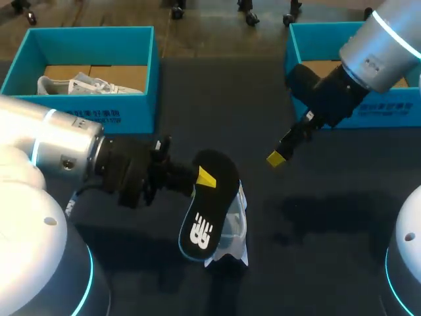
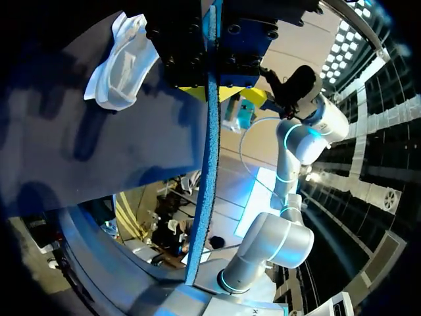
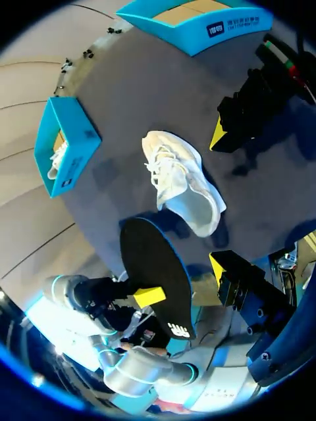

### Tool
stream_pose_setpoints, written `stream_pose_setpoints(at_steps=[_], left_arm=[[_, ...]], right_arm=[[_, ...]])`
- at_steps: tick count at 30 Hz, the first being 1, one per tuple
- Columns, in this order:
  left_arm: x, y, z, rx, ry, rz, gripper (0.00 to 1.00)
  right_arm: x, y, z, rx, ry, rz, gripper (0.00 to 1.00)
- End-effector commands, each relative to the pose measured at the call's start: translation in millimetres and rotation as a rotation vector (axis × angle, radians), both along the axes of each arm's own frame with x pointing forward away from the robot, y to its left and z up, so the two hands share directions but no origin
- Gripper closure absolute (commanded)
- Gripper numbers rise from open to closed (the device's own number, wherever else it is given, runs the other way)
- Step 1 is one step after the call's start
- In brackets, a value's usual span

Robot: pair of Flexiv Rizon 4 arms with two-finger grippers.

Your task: Take the shoe out of the shoebox, open the shoe tongue, remove and reinsert the insole, then place the shoe into the shoebox

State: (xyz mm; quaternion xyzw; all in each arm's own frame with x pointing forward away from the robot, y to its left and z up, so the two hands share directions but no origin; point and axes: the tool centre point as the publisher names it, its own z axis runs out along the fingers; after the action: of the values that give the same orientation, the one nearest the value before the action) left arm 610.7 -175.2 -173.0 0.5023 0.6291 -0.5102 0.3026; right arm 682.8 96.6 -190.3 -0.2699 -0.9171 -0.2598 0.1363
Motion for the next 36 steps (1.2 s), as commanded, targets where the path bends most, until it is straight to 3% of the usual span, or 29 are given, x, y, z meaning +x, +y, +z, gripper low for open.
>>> stream_pose_setpoints(at_steps=[1, 2, 3, 4, 5, 26, 30, 36], left_arm=[[-5.8, 2.5, 1.1, 0.006, -0.006, 0.017, 1.00], [-5.8, 2.5, 1.1, 0.006, -0.006, 0.017, 1.00], [-5.8, 2.5, 1.1, 0.006, -0.006, 0.017, 1.00], [-5.8, 2.5, 1.1, 0.006, -0.006, 0.017, 1.00], [-5.8, 2.5, 1.1, 0.006, -0.006, 0.017, 1.00], [-5.8, 2.5, 1.1, 0.006, -0.006, 0.017, 1.00], [-21.3, 2.0, 3.3, -0.074, 0.054, -0.004, 1.00], [-40.6, 2.3, 4.5, -0.117, 0.094, -0.006, 1.00]], right_arm=[[2.8, 2.8, -0.4, -0.017, 0.009, 0.007, 0.00], [2.8, 2.8, -0.4, -0.017, 0.009, 0.007, 0.00], [2.8, 2.8, -0.4, -0.017, 0.009, 0.007, 0.52], [2.8, 2.8, -0.4, -0.017, 0.009, 0.007, 0.12], [2.8, 2.8, -0.4, -0.017, 0.009, 0.007, 0.00], [2.8, 2.8, -0.4, -0.017, 0.009, 0.007, 0.00], [-13.4, -37.1, -6.9, -0.055, -0.081, -0.116, 0.00], [-31.9, -49.7, -21.0, -0.053, -0.237, -0.117, 0.00]])
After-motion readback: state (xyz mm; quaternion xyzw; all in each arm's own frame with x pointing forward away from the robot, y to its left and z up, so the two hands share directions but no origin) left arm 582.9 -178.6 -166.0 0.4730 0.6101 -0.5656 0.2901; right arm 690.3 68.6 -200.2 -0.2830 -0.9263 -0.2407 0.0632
